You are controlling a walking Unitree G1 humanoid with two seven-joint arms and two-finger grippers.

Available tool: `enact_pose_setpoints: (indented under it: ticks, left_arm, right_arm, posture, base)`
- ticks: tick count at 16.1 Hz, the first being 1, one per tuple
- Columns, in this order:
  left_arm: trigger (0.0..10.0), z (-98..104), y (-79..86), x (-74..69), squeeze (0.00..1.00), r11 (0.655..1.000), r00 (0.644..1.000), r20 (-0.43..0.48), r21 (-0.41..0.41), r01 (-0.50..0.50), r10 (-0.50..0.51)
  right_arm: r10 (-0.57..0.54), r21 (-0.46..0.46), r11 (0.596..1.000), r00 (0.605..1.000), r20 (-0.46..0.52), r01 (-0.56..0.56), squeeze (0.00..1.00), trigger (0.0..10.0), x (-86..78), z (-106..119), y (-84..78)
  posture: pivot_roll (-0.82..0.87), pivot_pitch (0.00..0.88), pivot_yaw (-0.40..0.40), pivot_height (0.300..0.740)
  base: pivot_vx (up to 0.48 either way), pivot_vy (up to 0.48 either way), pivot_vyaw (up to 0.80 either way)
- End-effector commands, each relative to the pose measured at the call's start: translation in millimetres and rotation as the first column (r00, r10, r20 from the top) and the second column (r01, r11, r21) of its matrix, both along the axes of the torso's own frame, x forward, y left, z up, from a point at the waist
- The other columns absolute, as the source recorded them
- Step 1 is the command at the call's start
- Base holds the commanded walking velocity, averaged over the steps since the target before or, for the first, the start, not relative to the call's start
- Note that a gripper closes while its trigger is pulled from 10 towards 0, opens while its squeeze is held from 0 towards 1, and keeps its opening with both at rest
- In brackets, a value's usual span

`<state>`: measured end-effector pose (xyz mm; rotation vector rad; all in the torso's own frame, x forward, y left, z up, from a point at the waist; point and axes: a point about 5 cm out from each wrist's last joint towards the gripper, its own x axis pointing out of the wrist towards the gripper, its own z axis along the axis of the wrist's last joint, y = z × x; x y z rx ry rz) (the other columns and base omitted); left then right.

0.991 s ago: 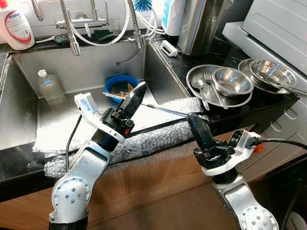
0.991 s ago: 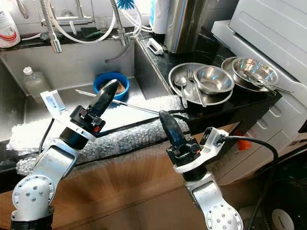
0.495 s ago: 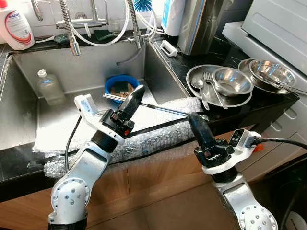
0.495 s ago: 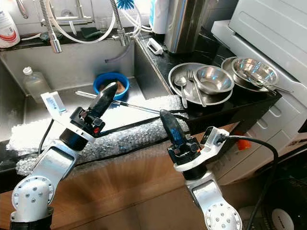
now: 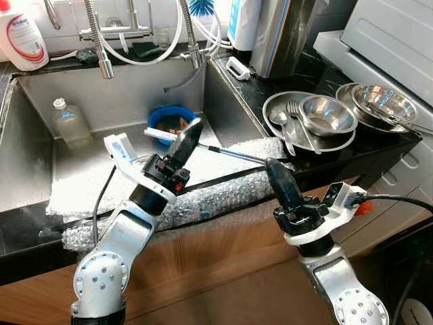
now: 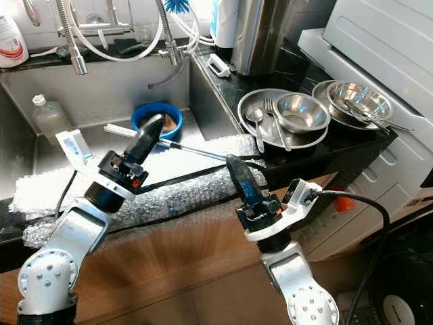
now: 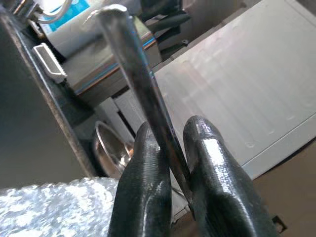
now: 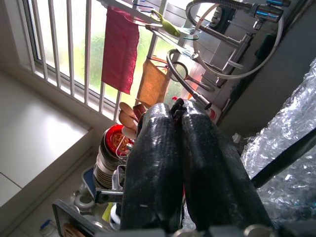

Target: Kitchen organization

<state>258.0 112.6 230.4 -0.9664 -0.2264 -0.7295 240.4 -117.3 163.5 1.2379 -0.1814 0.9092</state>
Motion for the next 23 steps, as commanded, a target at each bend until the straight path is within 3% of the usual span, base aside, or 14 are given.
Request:
enact_pose_setpoints:
  ticks: [1, 5, 10, 12, 13, 14, 15, 16, 18, 19, 20, 21, 22, 23]
  left_arm:
    - [0.0, 5, 3.4, 0.5, 0.0, 1.0, 1.0, 0.012, -0.013, -0.025, 0.025]
    - [0.0, 18, 29.9, 10.2, 0.0, 0.968, 0.984, -0.006, -0.177, -0.179, 0.181]
    - [0.0, 26, 43.6, 14.7, 0.0, 0.929, 0.957, -0.029, -0.232, -0.288, 0.289]
    - [0.0, 34, 56.6, 19.6, 0.0, 0.884, 0.904, -0.027, -0.198, -0.424, 0.427]
    - [0.0, 41, 62.4, 21.6, 0.0, 0.852, 0.86, 0.001, -0.139, -0.505, 0.51]
    - [0.0, 53, 70.1, 22.4, 0.0, 0.773, 0.769, 0.096, -0.004, -0.634, 0.632]
    - [1.7, 65, 71.7, 21.2, 0.0, 0.709, 0.706, 0.198, 0.07, -0.702, 0.68]
    - [10.0, 74, 71.6, 19.1, 0.0, 0.671, 0.669, 0.269, 0.1, -0.735, 0.692]
    - [10.0, 82, 66.4, 19.4, 0.0, 0.567, 0.597, 0.433, 0.213, -0.796, 0.675]
    - [10.0, 79, 64.8, 21.2, 0.0, 0.537, 0.586, 0.473, 0.25, -0.805, 0.658]
    - [10.0, 68, 64.7, 25.7, 0.0, 0.499, 0.586, 0.481, 0.308, -0.81, 0.652]
    - [10.0, 52, 64.5, 31.1, 0.0, 0.417, 0.569, 0.522, 0.389, -0.822, 0.636]
    - [10.0, 36, 65.7, 34.3, 0.0, 0.349, 0.564, 0.547, 0.451, -0.821, 0.619]
    - [10.0, 25, 66.5, 36.5, 0.0, 0.296, 0.561, 0.562, 0.495, -0.817, 0.608]
  right_arm:
    - [-0.045, -0.022, 0.999, 0.999, -0.017, 0.044, 1.0, 10.0, 2.9, -1, -6.5]
    - [-0.051, -0.022, 0.999, 0.998, -0.021, 0.05, 1.0, 10.0, 3.1, -2, -7.1]
    - [-0.063, -0.033, 0.998, 0.998, -0.028, 0.062, 1.0, 10.0, 5.1, -3, -8.0]
    - [-0.062, -0.041, 0.997, 0.998, -0.027, 0.061, 1.0, 10.0, 4.4, -3, -7.5]
    - [-0.068, -0.052, 0.996, 0.997, -0.027, 0.066, 1.0, 10.0, 4.1, -3, -7.9]
    - [-0.173, -0.178, 0.971, 0.984, -0.05, 0.161, 0.0, 10.0, 11.2, -6, -9.3]
    - [-0.257, -0.311, 0.92, 0.966, -0.024, 0.237, 0.0, 10.0, 16.7, -5, -10.5]
    - [-0.308, -0.382, 0.878, 0.951, 0.013, 0.289, 0.0, 10.0, 19.5, -3, -11.7]
    - [-0.386, -0.517, 0.76, 0.913, 0.129, 0.394, 0.0, 10.0, 25.0, 4, -15.1]
    - [-0.409, -0.538, 0.732, 0.901, 0.143, 0.418, 0.0, 10.0, 26.6, 5, -15.1]
    - [-0.407, -0.617, 0.641, 0.884, 0.231, 0.457, 0.0, 10.0, 27.3, 4, -10.7]
    - [-0.395, -0.652, 0.579, 0.868, 0.302, 0.49, 0.0, 10.0, 25.1, 4, -2.7]
    - [-0.401, -0.651, 0.566, 0.859, 0.319, 0.506, 0.0, 10.0, 22.2, 6, 1.8]
    - [-0.414, -0.659, 0.512, 0.83, 0.373, 0.551, 0.0, 10.0, 20.8, 7, 3.0]
  posture:
    - [0.08, 0.121, -0.089, 0.74]
    - [0.08, 0.124, -0.094, 0.74]
    - [0.07, 0.128, -0.096, 0.74]
    - [0.07, 0.128, -0.095, 0.74]
    - [0.08, 0.128, -0.095, 0.74]
    - [0.07, 0.129, -0.093, 0.74]
    - [0.08, 0.132, -0.091, 0.74]
    - [0.07, 0.132, -0.091, 0.74]
    - [0.07, 0.132, -0.088, 0.74]
    - [0.07, 0.131, -0.086, 0.74]
    - [0.07, 0.128, -0.083, 0.74]
    - [0.07, 0.128, -0.081, 0.74]
    - [0.07, 0.127, -0.078, 0.74]
    - [0.07, 0.124, -0.077, 0.74]
  base:
    - [0.0, 0.0, 0.0]
    - [0.0, 0.0, 0.0]
    - [0.0, 0.0, 0.0]
    - [0.0, 0.0, 0.0]
    - [0.0, 0.0, 0.0]
    - [0.0, 0.0, 0.0]
    - [0.0, 0.0, 0.0]
    - [0.0, 0.0, 0.0]
    - [0.0, 0.0, 0.0]
    - [0.0, 0.0, 0.0]
    - [0.0, 0.0, 0.0]
    - [0.0, 0.0, 0.0]
    - [0.0, 0.0, 0.0]
    - [0.0, 0.0, 0.0]
